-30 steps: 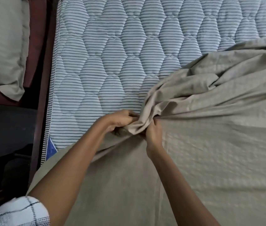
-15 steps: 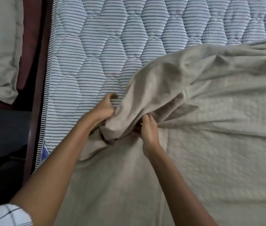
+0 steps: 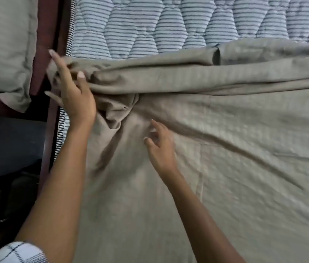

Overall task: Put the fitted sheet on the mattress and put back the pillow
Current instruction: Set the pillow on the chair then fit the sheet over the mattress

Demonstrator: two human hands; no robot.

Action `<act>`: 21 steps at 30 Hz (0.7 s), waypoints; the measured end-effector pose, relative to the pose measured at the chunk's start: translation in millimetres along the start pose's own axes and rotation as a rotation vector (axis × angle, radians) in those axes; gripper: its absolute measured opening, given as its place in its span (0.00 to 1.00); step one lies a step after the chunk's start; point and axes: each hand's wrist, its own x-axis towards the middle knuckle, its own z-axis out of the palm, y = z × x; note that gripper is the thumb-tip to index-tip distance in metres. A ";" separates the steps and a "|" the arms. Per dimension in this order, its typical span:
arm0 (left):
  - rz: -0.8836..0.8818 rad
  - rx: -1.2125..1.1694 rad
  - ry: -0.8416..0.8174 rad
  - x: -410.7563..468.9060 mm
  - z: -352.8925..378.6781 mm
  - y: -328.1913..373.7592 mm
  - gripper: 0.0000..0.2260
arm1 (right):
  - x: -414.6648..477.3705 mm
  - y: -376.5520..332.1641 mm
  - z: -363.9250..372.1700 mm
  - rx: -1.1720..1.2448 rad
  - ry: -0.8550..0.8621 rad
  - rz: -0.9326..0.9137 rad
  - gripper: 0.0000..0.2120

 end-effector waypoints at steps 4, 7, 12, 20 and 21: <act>-0.135 0.125 -0.076 -4.3 -5.5 -56.3 0.27 | 6.5 0.3 -3.6 -0.108 -0.036 -0.020 0.24; -0.243 0.316 -0.288 -7.8 -7.6 -80.9 0.29 | 16.1 -5.3 3.0 -0.346 -0.016 -0.039 0.23; -0.072 0.274 -0.103 -20.2 -22.8 -78.6 0.08 | 26.9 -24.8 28.7 -0.285 -0.089 0.029 0.16; -0.210 -0.069 0.283 18.6 -70.6 -90.3 0.08 | 21.7 -44.3 90.3 -0.193 -0.473 -0.129 0.33; -0.189 -0.016 0.198 22.8 -67.0 -96.7 0.11 | 21.5 -44.7 89.1 -0.236 -0.497 -0.184 0.33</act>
